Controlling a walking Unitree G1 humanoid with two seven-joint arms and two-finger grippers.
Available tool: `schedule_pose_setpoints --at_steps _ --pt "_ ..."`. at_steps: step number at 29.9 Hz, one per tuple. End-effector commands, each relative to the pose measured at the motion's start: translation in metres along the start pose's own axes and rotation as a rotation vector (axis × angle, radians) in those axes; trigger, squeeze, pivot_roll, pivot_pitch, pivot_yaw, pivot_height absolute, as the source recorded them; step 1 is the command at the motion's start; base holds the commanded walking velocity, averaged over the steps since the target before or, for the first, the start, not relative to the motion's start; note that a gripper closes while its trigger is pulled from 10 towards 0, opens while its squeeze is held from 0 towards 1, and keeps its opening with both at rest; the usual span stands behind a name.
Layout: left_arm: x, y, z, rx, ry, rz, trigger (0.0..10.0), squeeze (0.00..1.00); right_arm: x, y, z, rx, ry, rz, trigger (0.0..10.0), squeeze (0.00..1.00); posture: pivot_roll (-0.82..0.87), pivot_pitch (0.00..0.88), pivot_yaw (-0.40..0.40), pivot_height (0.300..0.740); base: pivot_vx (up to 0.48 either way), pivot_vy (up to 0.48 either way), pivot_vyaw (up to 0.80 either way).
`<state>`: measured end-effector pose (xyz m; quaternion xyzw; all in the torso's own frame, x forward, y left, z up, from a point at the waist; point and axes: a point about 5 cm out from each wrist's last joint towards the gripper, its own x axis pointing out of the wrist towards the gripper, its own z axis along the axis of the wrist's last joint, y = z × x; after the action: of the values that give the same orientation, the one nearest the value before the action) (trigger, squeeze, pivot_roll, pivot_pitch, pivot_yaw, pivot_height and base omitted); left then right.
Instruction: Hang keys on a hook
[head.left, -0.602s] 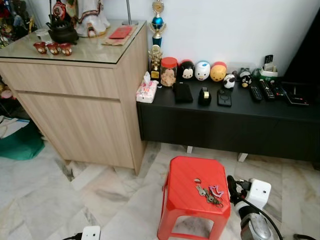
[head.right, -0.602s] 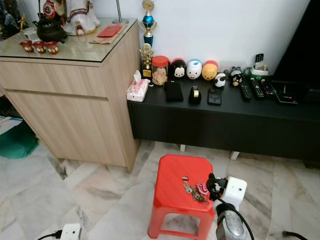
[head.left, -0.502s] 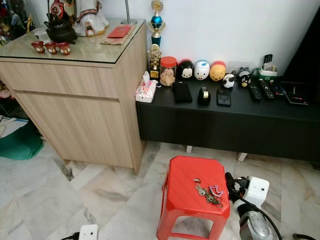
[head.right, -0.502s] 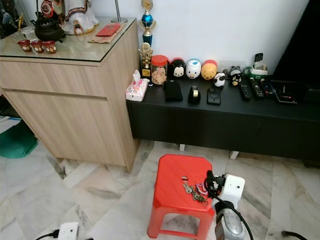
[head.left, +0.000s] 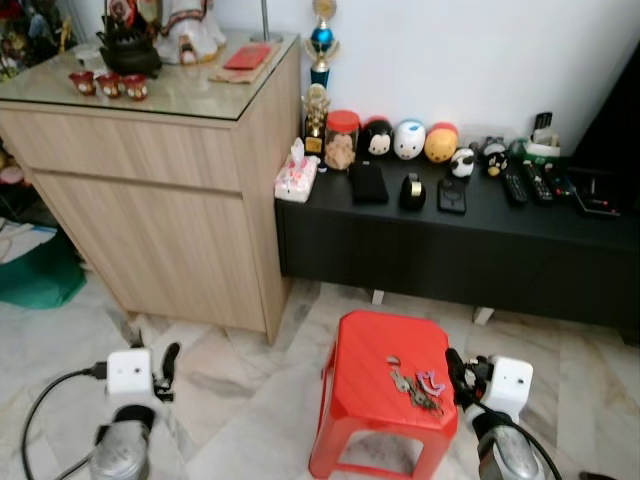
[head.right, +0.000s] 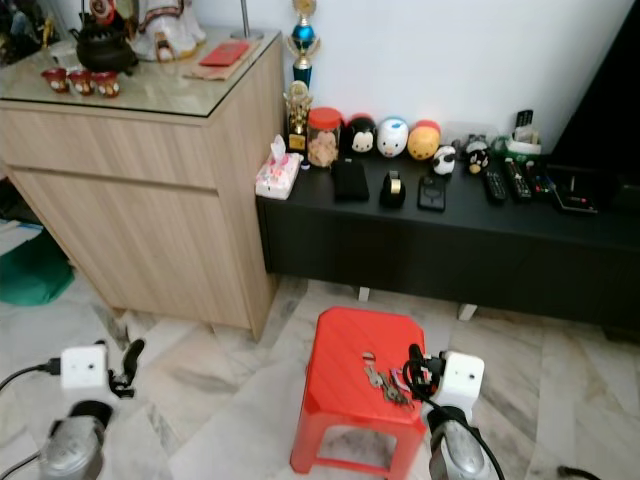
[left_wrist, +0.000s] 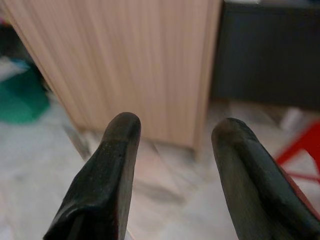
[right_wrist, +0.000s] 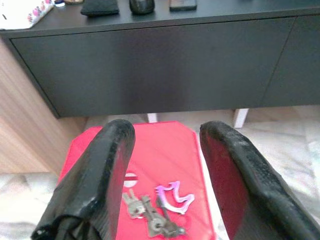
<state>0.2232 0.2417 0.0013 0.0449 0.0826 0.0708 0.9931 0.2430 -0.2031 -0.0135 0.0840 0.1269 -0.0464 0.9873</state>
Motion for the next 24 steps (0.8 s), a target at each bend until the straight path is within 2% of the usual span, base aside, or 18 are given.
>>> schedule_pose_setpoints --at_steps 1,4,9,14,19,24 --pt "-0.004 0.005 0.006 -0.005 -0.044 0.013 10.0 0.00 0.000 -0.006 0.006 -0.013 -0.028 -0.013 10.0 0.00 0.03 0.000 -0.064 0.740 0.000 0.000 0.00" --pt "-0.009 0.003 0.008 -0.011 -0.065 0.010 10.0 0.00 -0.002 -0.007 0.007 -0.063 -0.035 -0.012 10.0 0.00 0.04 0.000 -0.073 0.740 0.000 0.000 0.00" --pt "-0.009 0.003 0.017 -0.017 -0.089 0.004 10.0 0.00 0.000 -0.003 0.002 -0.039 0.005 -0.008 10.0 0.00 0.04 0.000 -0.066 0.740 0.000 0.000 0.00" --pt "-0.002 0.001 0.021 -0.007 -0.086 -0.025 10.0 0.00 0.002 -0.001 0.004 -0.043 -0.002 -0.010 10.0 0.00 0.03 0.000 -0.051 0.710 0.000 0.000 0.00" --pt "-0.002 -0.001 0.022 -0.009 -0.076 -0.041 10.0 0.00 0.002 -0.005 0.004 -0.043 0.007 -0.028 10.0 0.00 0.03 0.000 -0.036 0.680 0.000 0.000 0.00" --pt "-0.001 -0.001 0.027 -0.006 -0.077 -0.048 10.0 0.00 0.001 -0.001 0.001 -0.035 0.017 -0.022 10.0 0.00 0.03 0.000 -0.033 0.650 0.000 0.000 0.00"
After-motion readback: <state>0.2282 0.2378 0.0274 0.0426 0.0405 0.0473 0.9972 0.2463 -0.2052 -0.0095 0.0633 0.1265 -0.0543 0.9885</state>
